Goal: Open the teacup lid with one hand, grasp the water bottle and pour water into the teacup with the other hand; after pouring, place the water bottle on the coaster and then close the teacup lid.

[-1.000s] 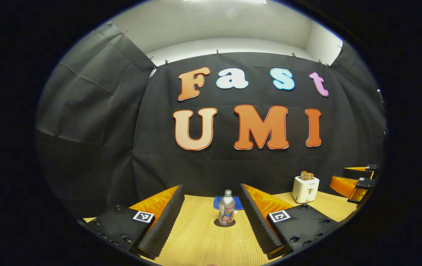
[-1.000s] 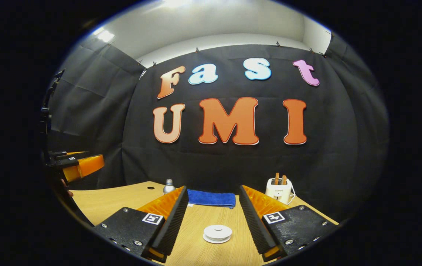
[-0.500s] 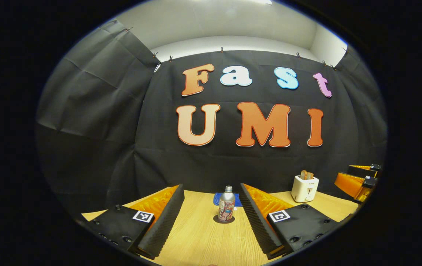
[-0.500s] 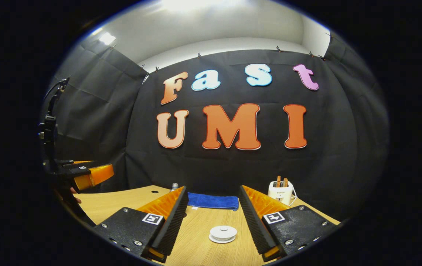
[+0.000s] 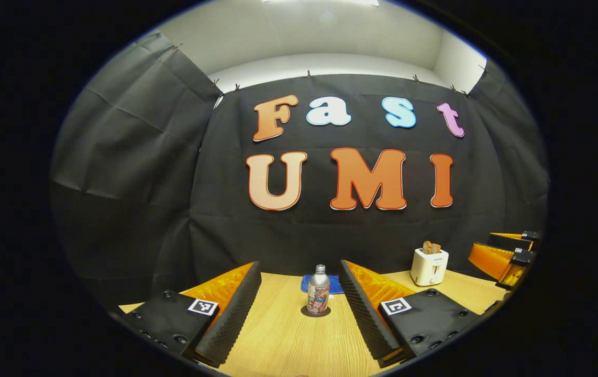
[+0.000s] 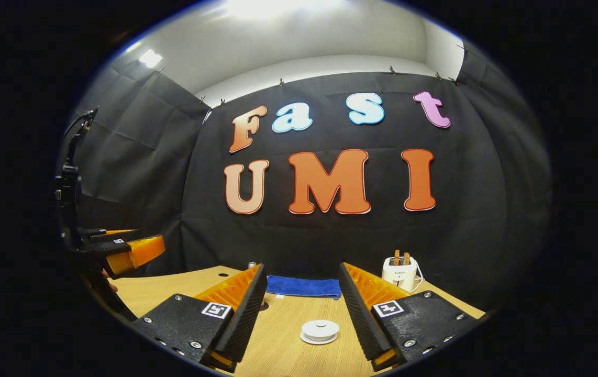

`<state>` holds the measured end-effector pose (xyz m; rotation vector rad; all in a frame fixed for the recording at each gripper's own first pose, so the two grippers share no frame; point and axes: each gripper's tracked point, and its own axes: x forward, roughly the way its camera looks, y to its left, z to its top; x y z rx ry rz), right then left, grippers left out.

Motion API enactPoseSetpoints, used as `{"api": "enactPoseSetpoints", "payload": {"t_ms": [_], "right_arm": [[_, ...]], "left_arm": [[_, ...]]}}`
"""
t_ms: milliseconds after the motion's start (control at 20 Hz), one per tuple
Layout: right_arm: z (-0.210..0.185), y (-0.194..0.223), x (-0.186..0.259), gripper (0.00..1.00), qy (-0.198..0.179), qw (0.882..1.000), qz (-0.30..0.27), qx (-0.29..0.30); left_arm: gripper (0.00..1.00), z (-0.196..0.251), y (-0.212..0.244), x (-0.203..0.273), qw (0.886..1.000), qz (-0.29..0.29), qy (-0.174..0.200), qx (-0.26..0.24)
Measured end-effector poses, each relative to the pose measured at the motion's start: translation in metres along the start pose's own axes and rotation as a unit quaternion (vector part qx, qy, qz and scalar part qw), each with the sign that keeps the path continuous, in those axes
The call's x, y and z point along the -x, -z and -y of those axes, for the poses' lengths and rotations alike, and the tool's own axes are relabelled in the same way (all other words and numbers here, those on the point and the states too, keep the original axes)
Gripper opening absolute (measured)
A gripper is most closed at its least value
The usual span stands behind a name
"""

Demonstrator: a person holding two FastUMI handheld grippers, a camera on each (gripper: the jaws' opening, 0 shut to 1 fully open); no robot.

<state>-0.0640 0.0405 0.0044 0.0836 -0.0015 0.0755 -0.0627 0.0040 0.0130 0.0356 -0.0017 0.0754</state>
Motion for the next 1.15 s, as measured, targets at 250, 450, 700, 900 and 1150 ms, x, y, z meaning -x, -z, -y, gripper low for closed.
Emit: {"api": "enactPoseSetpoints", "payload": {"t_ms": [250, 450, 700, 900, 1150], "right_arm": [[-0.003, -0.004, 0.006, 0.83, -0.006, 1.0, 0.004, -0.015], [-0.006, -0.015, 0.009, 0.83, -0.01, 1.0, 0.009, -0.016], [-0.008, -0.026, 0.014, 0.83, -0.014, 1.0, 0.022, -0.007], [-0.005, -0.031, 0.019, 0.83, -0.012, 0.999, 0.03, -0.009], [-0.003, -0.032, 0.023, 0.83, -0.007, 1.0, 0.025, -0.007]], "left_arm": [[0.97, 0.002, 0.007, 0.006, 1.0, -0.003, -0.002, 0.014], [0.97, 0.009, -0.005, 0.01, 1.0, 0.004, 0.0, -0.002], [0.97, 0.015, -0.022, 0.015, 1.0, 0.017, 0.002, -0.008], [0.97, 0.018, -0.025, 0.018, 1.0, 0.023, 0.002, 0.005], [0.97, 0.022, -0.029, 0.024, 1.0, 0.021, 0.003, -0.004]]}}
